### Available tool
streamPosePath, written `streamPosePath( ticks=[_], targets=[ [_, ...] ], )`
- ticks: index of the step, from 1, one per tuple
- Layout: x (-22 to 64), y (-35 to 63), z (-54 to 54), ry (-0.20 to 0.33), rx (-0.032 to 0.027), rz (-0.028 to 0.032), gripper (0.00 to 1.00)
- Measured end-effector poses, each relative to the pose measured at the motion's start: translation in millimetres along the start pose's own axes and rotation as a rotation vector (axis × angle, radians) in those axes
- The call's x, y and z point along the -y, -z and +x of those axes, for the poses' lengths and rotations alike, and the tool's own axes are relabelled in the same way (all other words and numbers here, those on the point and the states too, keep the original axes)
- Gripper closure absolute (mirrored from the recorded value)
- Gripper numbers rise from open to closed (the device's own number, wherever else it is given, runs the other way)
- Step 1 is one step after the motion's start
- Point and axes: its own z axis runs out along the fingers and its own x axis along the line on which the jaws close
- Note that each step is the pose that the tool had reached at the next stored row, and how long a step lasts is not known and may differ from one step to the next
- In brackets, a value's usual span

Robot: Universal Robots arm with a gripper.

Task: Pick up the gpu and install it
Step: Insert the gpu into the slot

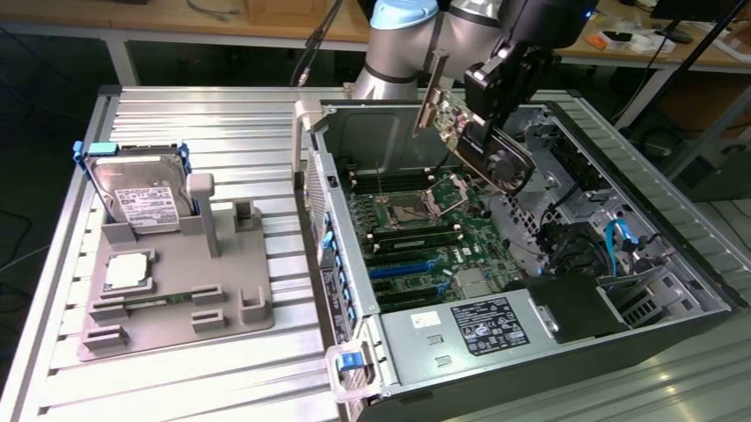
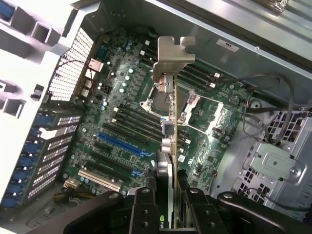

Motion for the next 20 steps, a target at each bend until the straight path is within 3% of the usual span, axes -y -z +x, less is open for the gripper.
streamPosePath(
  ticks=[20],
  targets=[
    [3.4,-2.0,-7.3,0.253,-0.0012,-0.0029,0.73]
  ],
)
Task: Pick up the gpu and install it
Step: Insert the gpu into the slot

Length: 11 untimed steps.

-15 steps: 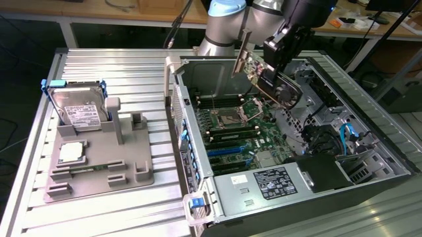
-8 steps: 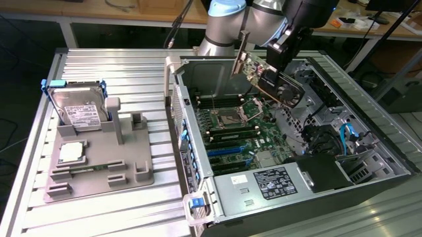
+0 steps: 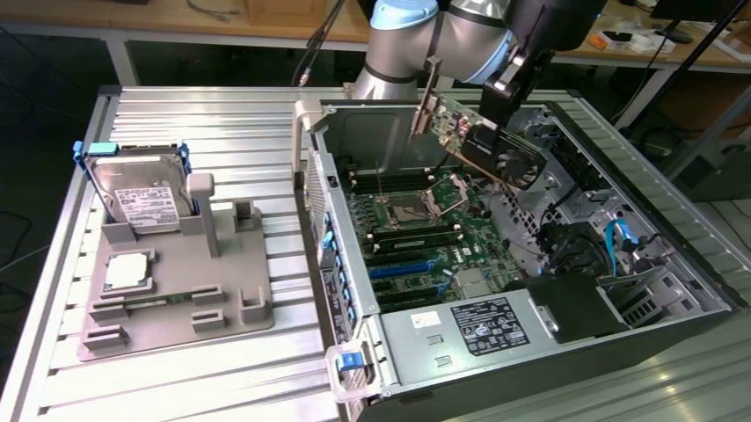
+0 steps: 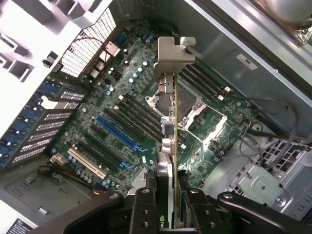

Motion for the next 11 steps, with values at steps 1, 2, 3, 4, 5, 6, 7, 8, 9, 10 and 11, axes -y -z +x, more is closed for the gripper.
streamPosePath(
  ticks=[1,2,3,4,5,6,7,8,9,10,11],
  targets=[
    [0.3,-0.2,-0.3,0.013,-0.0001,-0.0002,0.73],
    [0.5,-0.3,-0.6,0.026,-0.0002,-0.0003,0.73],
    [0.8,-0.5,-0.9,0.037,-0.0003,-0.0005,0.73],
    [1.0,-0.7,-1.2,0.050,-0.0004,-0.0006,0.73],
    [1.2,-0.9,-1.5,0.062,-0.0005,-0.0008,0.73],
    [1.4,-1.1,-1.7,0.074,-0.0006,-0.0010,0.73],
    [1.6,-1.3,-2.0,0.087,-0.0007,-0.0011,0.73],
    [1.8,-1.5,-2.2,0.100,-0.0008,-0.0013,0.73],
    [2.1,-1.8,-2.5,0.117,-0.0010,-0.0015,0.73],
    [2.2,-2.2,-2.7,0.132,-0.0011,-0.0017,0.73],
    [2.3,-2.6,-2.8,0.149,-0.0013,-0.0020,0.73]
  ],
)
